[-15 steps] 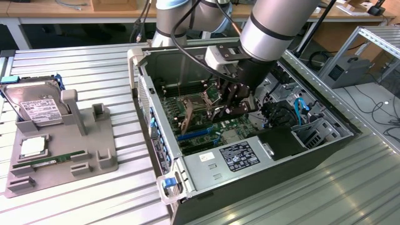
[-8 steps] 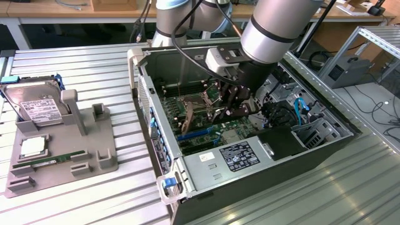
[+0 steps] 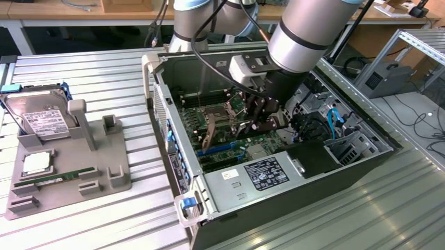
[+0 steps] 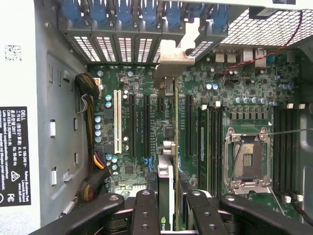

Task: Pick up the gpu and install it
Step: 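Insert the gpu into the slot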

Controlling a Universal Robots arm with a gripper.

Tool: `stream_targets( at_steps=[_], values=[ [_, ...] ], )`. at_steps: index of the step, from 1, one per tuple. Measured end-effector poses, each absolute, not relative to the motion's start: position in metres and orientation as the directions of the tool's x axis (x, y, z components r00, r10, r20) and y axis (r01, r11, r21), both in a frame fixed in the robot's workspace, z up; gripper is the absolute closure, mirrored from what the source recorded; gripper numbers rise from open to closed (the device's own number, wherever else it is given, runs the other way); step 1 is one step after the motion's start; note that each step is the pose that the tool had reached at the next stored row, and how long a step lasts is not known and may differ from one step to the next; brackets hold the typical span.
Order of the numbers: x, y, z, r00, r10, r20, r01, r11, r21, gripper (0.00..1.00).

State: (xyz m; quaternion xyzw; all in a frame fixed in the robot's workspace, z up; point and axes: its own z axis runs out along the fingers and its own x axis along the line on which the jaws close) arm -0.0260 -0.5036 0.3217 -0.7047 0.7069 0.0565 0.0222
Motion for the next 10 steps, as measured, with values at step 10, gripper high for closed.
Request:
stream_targets(
  at_steps=[10],
  values=[
    [-0.0314,-0.5046,0.3204,-0.006,-0.994,-0.111,-0.999,0.000,0.049,0.73]
  ],
)
